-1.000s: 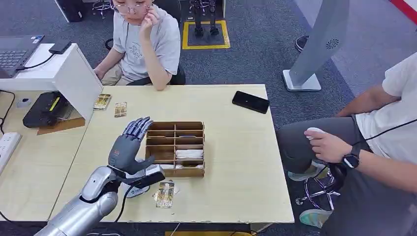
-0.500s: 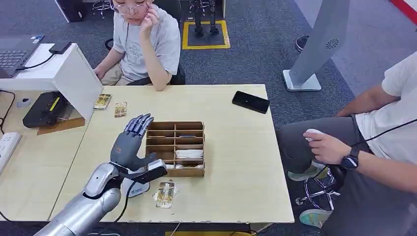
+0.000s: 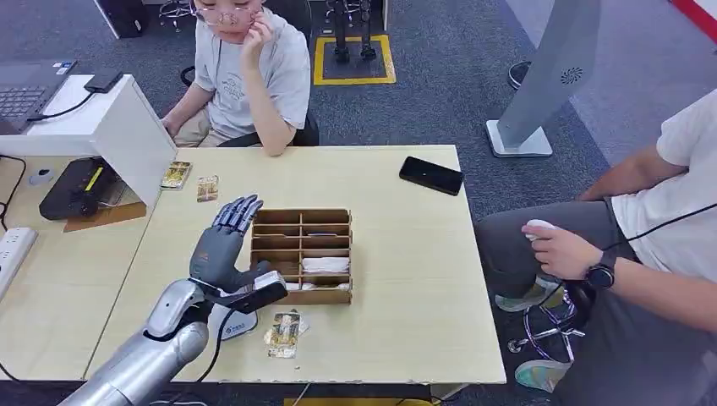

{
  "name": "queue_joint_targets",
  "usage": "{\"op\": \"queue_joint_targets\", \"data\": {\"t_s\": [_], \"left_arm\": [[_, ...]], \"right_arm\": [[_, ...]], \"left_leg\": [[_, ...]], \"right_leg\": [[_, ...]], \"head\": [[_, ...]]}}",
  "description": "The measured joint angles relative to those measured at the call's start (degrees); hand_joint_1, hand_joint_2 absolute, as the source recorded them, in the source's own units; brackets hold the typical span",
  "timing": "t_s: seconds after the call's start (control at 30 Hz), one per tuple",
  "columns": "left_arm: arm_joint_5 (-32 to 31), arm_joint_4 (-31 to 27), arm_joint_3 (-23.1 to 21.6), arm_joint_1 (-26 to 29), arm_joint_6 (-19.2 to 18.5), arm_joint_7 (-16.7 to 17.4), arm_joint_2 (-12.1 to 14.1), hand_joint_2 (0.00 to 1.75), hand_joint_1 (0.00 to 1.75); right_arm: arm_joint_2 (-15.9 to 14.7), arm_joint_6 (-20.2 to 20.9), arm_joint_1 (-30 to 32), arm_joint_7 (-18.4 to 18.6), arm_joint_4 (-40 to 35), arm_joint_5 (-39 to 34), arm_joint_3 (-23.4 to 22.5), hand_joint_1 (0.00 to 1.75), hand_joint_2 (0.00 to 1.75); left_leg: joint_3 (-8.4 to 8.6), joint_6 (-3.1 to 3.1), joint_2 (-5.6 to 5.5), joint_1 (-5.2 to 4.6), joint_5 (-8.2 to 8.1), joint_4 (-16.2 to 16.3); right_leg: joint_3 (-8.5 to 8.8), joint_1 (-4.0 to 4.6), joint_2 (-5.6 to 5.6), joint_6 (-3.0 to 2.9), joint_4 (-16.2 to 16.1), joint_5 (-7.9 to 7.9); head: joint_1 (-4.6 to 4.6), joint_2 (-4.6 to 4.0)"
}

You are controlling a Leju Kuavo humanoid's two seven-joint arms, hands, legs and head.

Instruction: Pass the card to the sensor for recognition and then transmit it.

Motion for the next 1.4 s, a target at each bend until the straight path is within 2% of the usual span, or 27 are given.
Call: {"op": "queue_joint_targets", "data": {"t_s": [1.4], "left_arm": [[0.35, 0.07, 0.00, 0.01, -0.81, -0.96, -0.79, 1.75, 0.00]], "right_arm": [[0.61, -0.68, -0.31, 0.17, 0.00, 0.00, 0.00, 0.00, 0.00]], "left_leg": [[0.00, 0.00, -0.01, 0.00, 0.00, 0.00]], "right_leg": [[0.00, 0.00, -0.01, 0.00, 0.00, 0.00]], "head": [[0.02, 0.00]]}}
